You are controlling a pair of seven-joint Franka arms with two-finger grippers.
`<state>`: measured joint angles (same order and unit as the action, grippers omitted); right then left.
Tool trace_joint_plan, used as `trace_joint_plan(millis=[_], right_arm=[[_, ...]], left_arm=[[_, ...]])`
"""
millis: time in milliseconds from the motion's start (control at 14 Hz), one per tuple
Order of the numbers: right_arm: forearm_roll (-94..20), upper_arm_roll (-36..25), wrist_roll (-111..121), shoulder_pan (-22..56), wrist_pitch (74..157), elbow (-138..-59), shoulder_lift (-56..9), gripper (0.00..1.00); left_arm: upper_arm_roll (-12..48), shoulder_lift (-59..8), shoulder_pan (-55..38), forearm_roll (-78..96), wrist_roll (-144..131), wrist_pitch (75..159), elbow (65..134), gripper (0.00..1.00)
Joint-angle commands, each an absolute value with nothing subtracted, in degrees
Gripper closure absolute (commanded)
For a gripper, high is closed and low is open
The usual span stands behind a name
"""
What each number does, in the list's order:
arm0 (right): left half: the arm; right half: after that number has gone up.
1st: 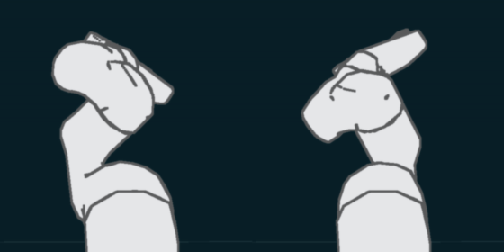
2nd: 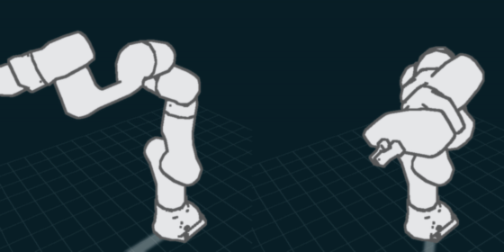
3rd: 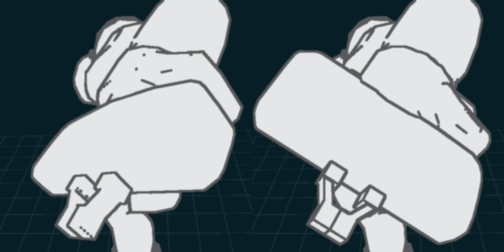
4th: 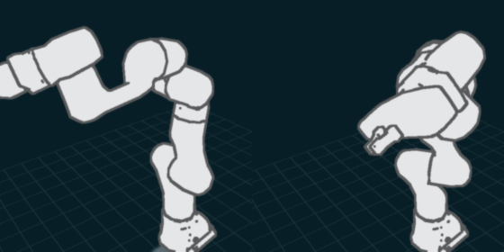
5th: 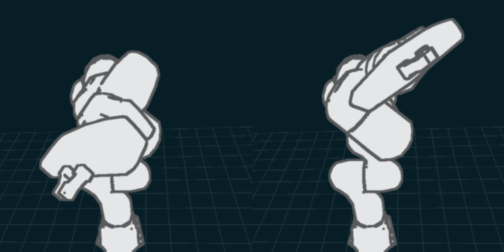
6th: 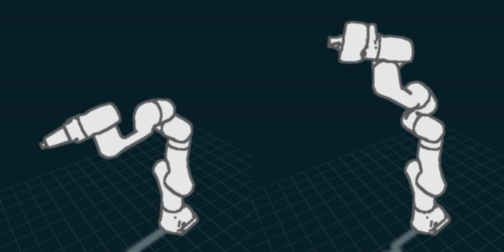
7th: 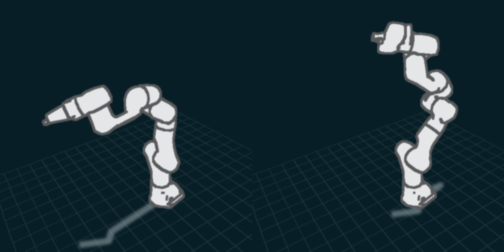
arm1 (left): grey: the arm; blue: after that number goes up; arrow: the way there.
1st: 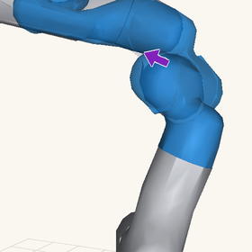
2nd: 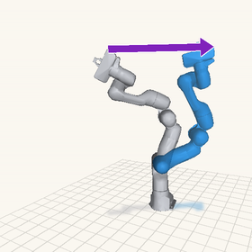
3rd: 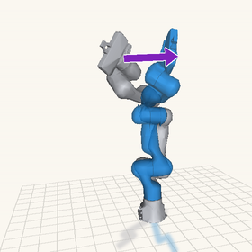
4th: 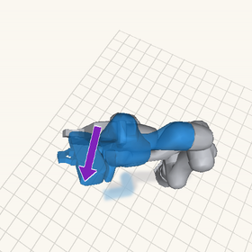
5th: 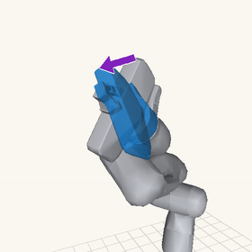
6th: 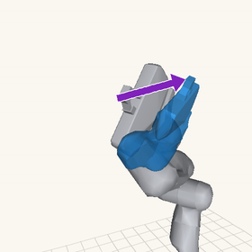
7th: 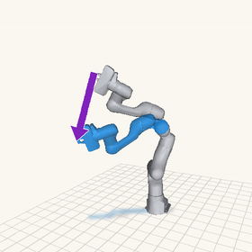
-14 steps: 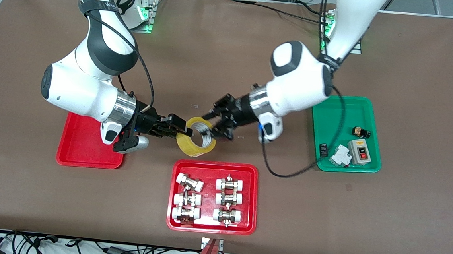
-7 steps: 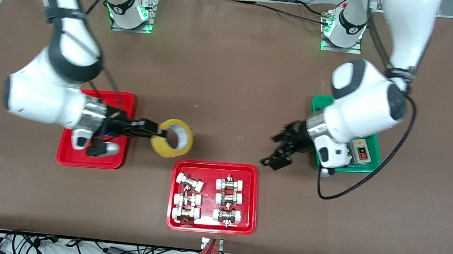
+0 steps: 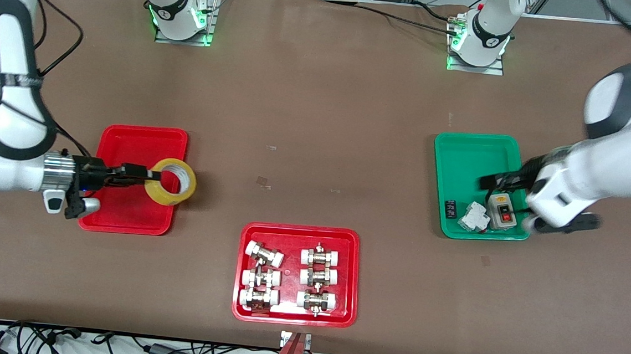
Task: Left arm passes tape to right arm into tray
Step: 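Open the left gripper and withdraw while the right gripper carries the tape, then lower the tape into the empty red tray with the right gripper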
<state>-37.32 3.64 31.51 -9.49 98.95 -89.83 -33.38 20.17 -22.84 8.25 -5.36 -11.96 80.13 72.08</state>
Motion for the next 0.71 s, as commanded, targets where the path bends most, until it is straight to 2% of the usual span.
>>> trace_joint_plan(millis=[0, 143, 214, 357, 429, 500, 571, 643], right_arm=[[-35.0, 4.9, 39.6, -14.1, 97.3, -91.7, -34.4, 1.00], [-34.5, 4.8, 44.9, -16.2, 97.3, -92.6, -35.9, 1.00], [-34.5, 4.8, 47.1, -17.1, 97.4, -92.9, -36.9, 1.00], [-33.2, 4.8, 50.3, -18.2, 97.5, -93.3, -38.5, 1.00], [-32.3, 4.8, 51.1, -18.5, 97.6, -93.3, -39.1, 1.00], [-31.6, 4.8, 51.2, -18.8, 97.7, -93.3, -39.5, 0.98], [-30.6, 4.8, 51.2, -18.7, 98.1, -93.3, -39.6, 0.87], [-29.9, 4.8, 51.2, -18.5, 98.3, -93.3, -39.6, 0.54]], left_arm=[[20.1, -21.5, 7.9, -10.9, -2.1, 72.0, 69.6, 0.00], [21.5, -19.3, 10.9, -8.5, -2.4, 72.7, 73.0, 0.00], [22.0, -15.8, 11.2, -8.0, -3.9, 75.7, 78.5, 0.00], [21.9, -6.3, 12.8, -4.5, -4.4, 87.5, 93.8, 0.00], [22.0, -4.5, 14.1, -2.7, -4.0, 88.8, 96.4, 0.00], [21.8, -4.7, 14.1, -2.9, -3.9, 86.9, 95.7, 0.00], [21.9, -5.3, 14.3, -3.3, -3.2, 86.7, 94.3, 0.00], [21.4, -6.9, 14.3, -3.3, -1.7, 86.1, 91.6, 0.00]])
